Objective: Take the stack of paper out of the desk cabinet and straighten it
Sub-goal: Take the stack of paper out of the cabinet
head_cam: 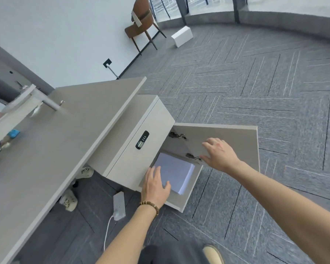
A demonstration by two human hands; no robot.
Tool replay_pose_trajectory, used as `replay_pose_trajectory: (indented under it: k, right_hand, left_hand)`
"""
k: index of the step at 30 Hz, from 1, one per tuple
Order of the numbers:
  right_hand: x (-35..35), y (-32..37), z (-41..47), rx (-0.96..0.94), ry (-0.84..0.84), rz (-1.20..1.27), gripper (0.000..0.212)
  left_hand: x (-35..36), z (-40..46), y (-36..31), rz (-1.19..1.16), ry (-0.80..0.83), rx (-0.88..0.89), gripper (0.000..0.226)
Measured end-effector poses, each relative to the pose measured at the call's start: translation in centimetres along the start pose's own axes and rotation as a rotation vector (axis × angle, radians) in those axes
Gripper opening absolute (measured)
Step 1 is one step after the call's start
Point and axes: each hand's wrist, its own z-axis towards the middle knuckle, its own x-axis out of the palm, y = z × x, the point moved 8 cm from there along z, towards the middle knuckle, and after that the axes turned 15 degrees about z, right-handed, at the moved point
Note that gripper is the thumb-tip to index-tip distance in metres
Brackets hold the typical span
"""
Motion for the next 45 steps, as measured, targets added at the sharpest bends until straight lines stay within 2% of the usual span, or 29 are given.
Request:
replay_pose_trajectory:
  k: [6,13,18,22,25,30,33,37,45]
  right_hand:
    - [9.1,-1.3,2.7,0.163,0.211,0.103,0.062]
    - [21.6,-5.0,7.7,0.294,0.371,0.137,0.062]
    - [29.7,-8.5,10.0,0.367,0.447,0.125,0.07]
    - [35.5,-11.3,11.1,0.447,0.534,0.179,0.081]
    - [38.8,-13.8,12.2,0.474,0.507,0.208,0.086]
    - [41.2,-15.6,15.8,0.358,0.376,0.153,0.089]
    - [41.9,-15.8,17.6,0.306,0.359,0.098,0.094]
    - [42.5,-15.2,18.4,0.27,0.359,0.036,0.099]
    - [41.6,-15.7,16.5,0.256,0.365,0.091,0.097]
  left_hand:
    - [7.3,3.8,0.3,-0.13,0.111,-0.072,0.072]
    - [19.7,8.3,0.5,-0.293,0.219,-0.152,0.071]
    - [29.6,10.5,1.4,-0.484,0.324,-0.32,0.091]
    - [36.2,11.1,0.8,-0.509,0.478,-0.375,0.099]
    - [38.8,12.5,0.4,-0.603,0.487,-0.44,0.103]
    - [42.1,14.5,1.4,-0.793,0.354,-0.683,0.112]
    - [44.0,14.7,2.0,-0.829,0.389,-0.805,0.113]
    - [44.7,15.0,1.5,-0.723,0.488,-0.792,0.108]
    - [45.2,13.5,1.2,-0.761,0.473,-0.787,0.11]
